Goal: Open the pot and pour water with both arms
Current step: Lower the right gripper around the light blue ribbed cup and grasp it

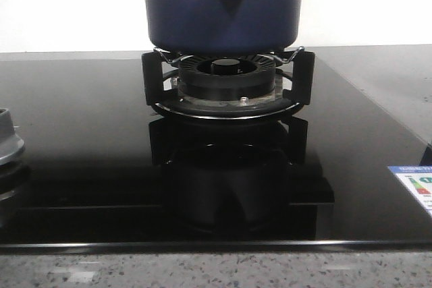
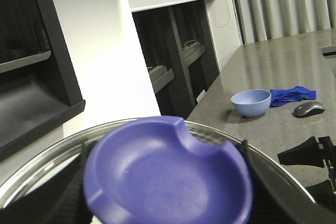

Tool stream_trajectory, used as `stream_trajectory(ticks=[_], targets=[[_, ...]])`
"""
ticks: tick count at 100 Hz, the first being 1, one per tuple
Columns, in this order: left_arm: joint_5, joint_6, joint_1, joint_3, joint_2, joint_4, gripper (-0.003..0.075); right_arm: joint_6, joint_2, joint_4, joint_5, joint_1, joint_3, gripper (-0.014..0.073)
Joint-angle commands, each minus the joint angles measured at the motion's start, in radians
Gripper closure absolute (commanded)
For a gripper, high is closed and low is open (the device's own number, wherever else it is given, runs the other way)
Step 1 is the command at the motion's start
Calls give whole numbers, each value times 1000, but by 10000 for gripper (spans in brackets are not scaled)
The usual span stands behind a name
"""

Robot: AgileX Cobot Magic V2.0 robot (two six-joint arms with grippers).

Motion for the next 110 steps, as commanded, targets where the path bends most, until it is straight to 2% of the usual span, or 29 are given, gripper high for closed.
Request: stream_trajectory(ticks=[1,78,82,89,110], targets=[[-6,-10,4,-36,-29,-95,429,1,2,4,-64,-1,-39,-13],[-6,-10,4,-36,-27,-95,429,1,2,-19,-15,-1,-39,-13],[-6,-10,4,-36,-27,-95,429,0,2,11,-15,-1,-39,-13],[-6,-10,4,-36,-27,-95,429,-56,2,140,-9,-1,-39,-13],[-6,-10,4,-36,-27,-95,429,-431,2,432,14,11,-39,-13]])
